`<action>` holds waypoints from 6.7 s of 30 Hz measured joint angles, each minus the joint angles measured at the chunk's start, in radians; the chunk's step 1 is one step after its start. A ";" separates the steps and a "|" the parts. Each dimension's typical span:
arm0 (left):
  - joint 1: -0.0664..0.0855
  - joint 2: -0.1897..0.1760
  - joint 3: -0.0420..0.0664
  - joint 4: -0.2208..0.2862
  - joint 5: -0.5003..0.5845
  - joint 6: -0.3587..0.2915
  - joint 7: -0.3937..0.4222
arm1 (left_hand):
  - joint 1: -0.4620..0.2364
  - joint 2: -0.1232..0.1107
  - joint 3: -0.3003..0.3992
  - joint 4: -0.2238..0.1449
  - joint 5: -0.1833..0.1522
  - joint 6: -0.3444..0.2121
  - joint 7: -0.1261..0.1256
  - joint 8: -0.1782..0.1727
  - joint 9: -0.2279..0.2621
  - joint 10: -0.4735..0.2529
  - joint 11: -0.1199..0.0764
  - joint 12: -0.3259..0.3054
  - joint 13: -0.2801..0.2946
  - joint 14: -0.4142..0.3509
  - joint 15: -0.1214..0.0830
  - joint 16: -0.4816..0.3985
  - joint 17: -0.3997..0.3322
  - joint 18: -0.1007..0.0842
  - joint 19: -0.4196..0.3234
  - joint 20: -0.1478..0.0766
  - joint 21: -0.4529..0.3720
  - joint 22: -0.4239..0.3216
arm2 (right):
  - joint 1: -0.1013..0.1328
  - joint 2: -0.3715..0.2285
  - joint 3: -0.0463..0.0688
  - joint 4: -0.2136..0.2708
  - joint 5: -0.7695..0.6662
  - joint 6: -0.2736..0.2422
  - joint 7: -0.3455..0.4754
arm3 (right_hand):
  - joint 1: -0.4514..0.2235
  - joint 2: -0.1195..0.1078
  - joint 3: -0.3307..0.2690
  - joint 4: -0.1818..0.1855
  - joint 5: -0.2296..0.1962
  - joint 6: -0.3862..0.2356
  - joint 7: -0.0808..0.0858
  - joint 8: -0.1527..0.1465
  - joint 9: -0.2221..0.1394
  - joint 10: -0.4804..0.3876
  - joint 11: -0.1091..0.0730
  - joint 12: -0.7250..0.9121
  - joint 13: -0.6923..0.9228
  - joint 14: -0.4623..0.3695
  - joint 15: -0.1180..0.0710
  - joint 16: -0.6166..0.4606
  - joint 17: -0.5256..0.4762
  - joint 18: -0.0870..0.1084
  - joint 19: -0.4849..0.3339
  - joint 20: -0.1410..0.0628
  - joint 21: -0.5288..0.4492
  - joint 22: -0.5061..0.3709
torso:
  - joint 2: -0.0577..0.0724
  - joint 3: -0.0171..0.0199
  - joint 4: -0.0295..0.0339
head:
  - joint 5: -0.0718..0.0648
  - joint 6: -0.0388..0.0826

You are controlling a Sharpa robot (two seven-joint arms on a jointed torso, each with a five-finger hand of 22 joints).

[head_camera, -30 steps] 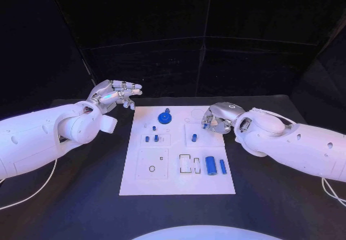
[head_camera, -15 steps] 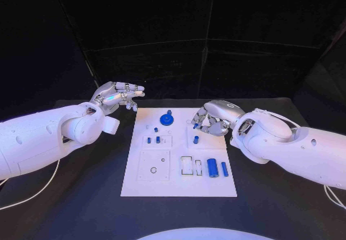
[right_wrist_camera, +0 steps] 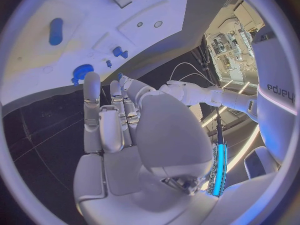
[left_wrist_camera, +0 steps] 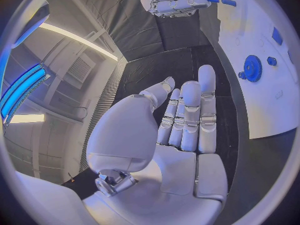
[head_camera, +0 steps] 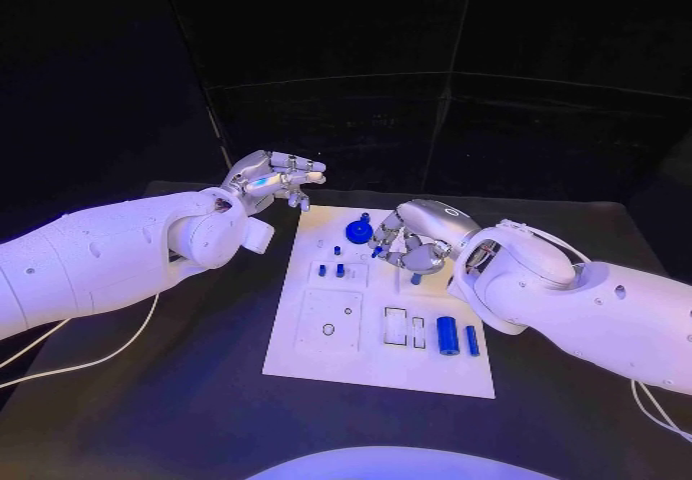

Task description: Assemble the parts on the task board

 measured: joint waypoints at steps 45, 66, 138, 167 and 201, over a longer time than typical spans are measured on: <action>0.000 0.020 0.000 0.008 0.000 0.008 -0.003 | 0.004 0.004 0.000 0.000 0.000 0.000 0.000 0.000 0.000 -0.004 -0.004 0.004 0.000 0.000 0.000 0.000 -0.004 0.000 0.000 0.000 -0.004 -0.001 | -0.084 0.154 -0.070 -0.123 -0.119 0.105 0.040 | -0.008 0.000 0.008 -0.008 -0.002 -0.004 0.000 -0.004 -0.001 0.000 0.000 -0.007 -0.001 0.000 0.000 0.000 -0.002 0.000 0.000 0.000 0.000 0.001 | -0.001 0.0013 -0.0017 | 0.062 -0.045; 0.000 0.020 0.000 -0.001 0.000 0.014 -0.008 | 0.005 0.004 0.000 0.000 0.000 0.000 0.000 0.000 0.000 -0.003 -0.004 0.004 0.000 -0.004 -0.004 0.000 -0.006 0.000 -0.003 0.003 -0.004 -0.002 | -0.086 0.142 -0.072 -0.103 -0.145 0.088 0.036 | -0.018 0.001 0.011 -0.005 -0.003 -0.002 0.002 -0.003 -0.002 0.000 0.000 -0.007 -0.002 0.000 0.000 0.000 0.001 0.000 0.000 0.000 0.000 0.000 | -0.001 0.0015 -0.0017 | 0.061 -0.047; 0.000 0.020 0.000 -0.003 -0.001 0.031 -0.024 | 0.005 0.004 -0.005 0.000 0.000 -0.004 0.004 0.000 0.000 -0.007 0.000 0.004 0.000 -0.007 0.000 -0.004 -0.014 0.000 -0.003 0.003 -0.008 -0.004 | -0.088 0.146 -0.071 -0.086 -0.288 0.121 -0.030 | -0.032 -0.005 0.010 -0.005 -0.005 0.003 -0.002 -0.004 0.000 0.003 0.004 -0.007 -0.002 0.000 0.000 0.005 0.008 0.000 0.000 0.000 0.004 0.001 | -0.001 0.0006 -0.0012 | 0.056 -0.059; 0.000 0.021 0.000 -0.006 -0.001 0.035 -0.028 | 0.005 0.004 -0.005 0.000 0.000 -0.004 0.004 0.000 0.000 -0.007 0.000 0.004 0.000 -0.007 0.000 -0.004 -0.014 0.000 -0.003 0.003 -0.008 -0.004 | -0.085 0.164 -0.069 -0.094 -0.294 0.139 -0.048 | -0.041 -0.004 0.010 -0.005 -0.005 0.002 -0.004 -0.008 -0.001 0.007 0.000 -0.011 -0.003 0.000 0.000 0.005 0.008 0.000 0.000 0.000 0.004 0.001 | -0.001 0.0011 -0.0005 | 0.056 -0.063; 0.000 0.023 -0.001 -0.006 -0.001 0.041 -0.036 | 0.004 0.004 -0.011 0.000 0.000 -0.007 0.007 0.000 0.000 -0.014 0.000 0.010 0.000 -0.011 0.004 -0.008 -0.020 0.000 -0.003 0.003 -0.008 -0.005 | -0.087 0.165 -0.072 -0.099 -0.245 0.146 -0.023 | -0.106 -0.039 0.009 0.005 0.001 -0.109 0.041 -0.073 -0.007 -0.125 0.049 -0.086 -0.033 0.002 0.027 0.005 -0.001 0.000 -0.007 0.022 -0.001 -0.006 | -0.001 0.0005 -0.0010 | 0.060 -0.065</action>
